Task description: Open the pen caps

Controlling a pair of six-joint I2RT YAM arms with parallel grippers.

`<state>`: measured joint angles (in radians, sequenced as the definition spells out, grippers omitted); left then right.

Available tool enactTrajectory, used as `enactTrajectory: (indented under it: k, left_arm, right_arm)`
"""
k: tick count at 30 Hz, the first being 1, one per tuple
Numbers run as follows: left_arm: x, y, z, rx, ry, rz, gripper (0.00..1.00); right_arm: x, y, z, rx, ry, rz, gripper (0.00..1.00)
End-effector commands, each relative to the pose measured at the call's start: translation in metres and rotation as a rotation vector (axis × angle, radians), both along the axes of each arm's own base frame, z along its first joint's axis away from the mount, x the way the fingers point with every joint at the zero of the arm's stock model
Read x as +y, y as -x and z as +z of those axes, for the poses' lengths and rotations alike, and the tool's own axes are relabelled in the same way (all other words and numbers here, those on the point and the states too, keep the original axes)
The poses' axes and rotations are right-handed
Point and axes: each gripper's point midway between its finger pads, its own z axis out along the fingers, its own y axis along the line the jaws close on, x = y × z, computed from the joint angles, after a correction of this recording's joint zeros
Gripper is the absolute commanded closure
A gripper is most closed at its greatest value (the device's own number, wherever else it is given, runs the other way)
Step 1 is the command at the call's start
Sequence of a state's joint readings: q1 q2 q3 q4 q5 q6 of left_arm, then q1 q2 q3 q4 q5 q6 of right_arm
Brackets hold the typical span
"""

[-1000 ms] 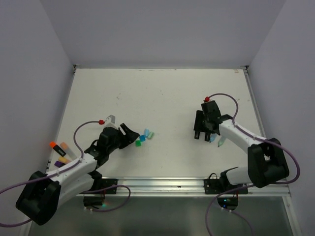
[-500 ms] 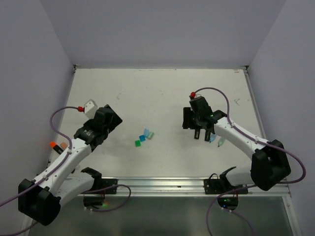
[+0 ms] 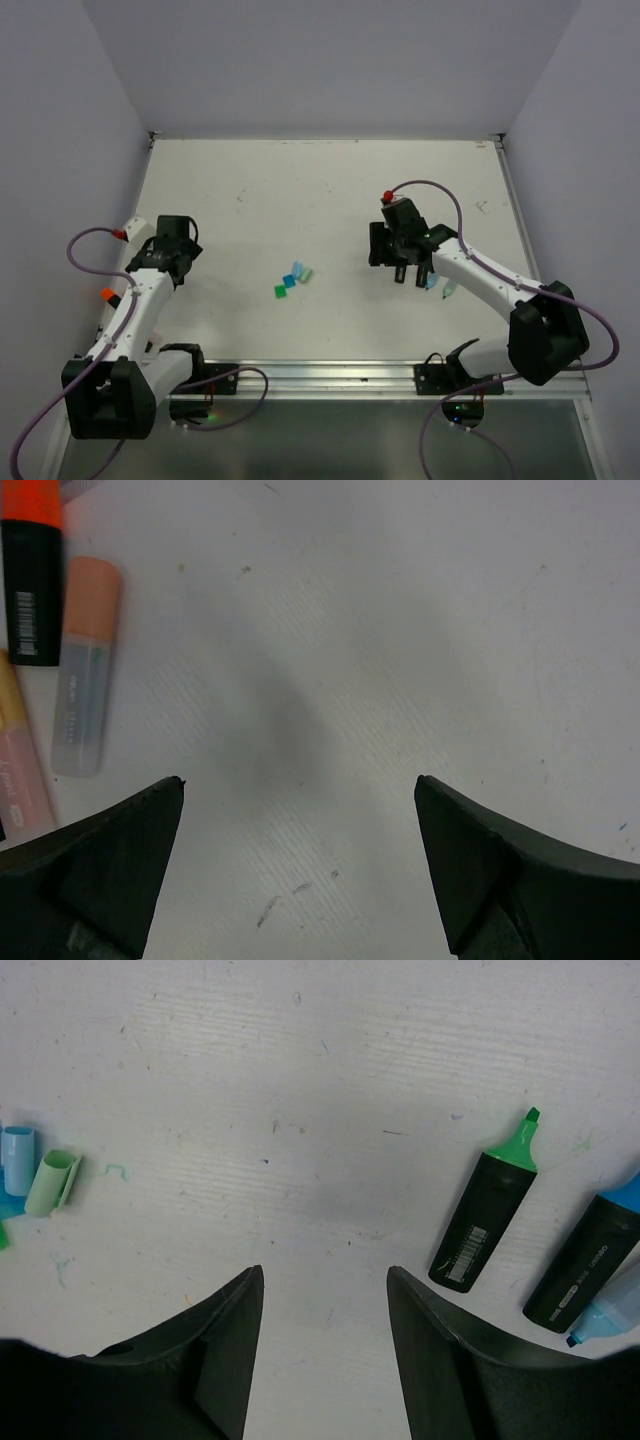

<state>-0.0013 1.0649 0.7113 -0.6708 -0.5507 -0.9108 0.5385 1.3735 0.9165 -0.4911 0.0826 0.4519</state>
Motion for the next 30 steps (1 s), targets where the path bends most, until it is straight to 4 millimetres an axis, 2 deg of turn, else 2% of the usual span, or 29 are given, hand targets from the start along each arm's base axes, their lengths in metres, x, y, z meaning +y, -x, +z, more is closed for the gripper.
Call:
enactTrajectory:
  k: [1, 4, 8, 14, 19, 24, 30]
  left_arm:
    - [0.029, 0.022, 0.011, -0.014, -0.094, 0.149, 0.0]
    - [0.044, 0.039, 0.011, 0.024, -0.126, 0.238, 0.0]
    - [0.051, 0.054, 0.009, 0.031, -0.12, 0.34, 0.0]
    - [0.058, 0.059, -0.001, 0.042, -0.12, 0.407, 0.0]
    - [0.058, 0.061, -0.022, 0.055, -0.079, 0.422, 0.0]
    - [0.069, 0.07, -0.022, 0.094, -0.133, 0.473, 0.0]
    - [0.076, 0.074, -0.025, 0.095, -0.163, 0.514, 0.0]
  right_arm:
    - [0.006, 0.001, 0.008, -0.004, -0.007, 0.031, 0.44]
    - [0.007, 0.001, 0.005, 0.003, -0.006, 0.038, 0.44]
    - [0.008, 0.004, -0.002, 0.02, 0.002, 0.044, 0.44]
    - [0.001, 0.006, -0.001, 0.012, 0.03, 0.051, 0.44]
    - [0.003, 0.004, 0.004, 0.003, 0.03, 0.063, 0.44]
    - [0.005, 0.001, 0.006, 0.002, 0.036, 0.074, 0.44]
    - [0.004, 0.001, -0.001, 0.015, 0.051, 0.084, 0.43]
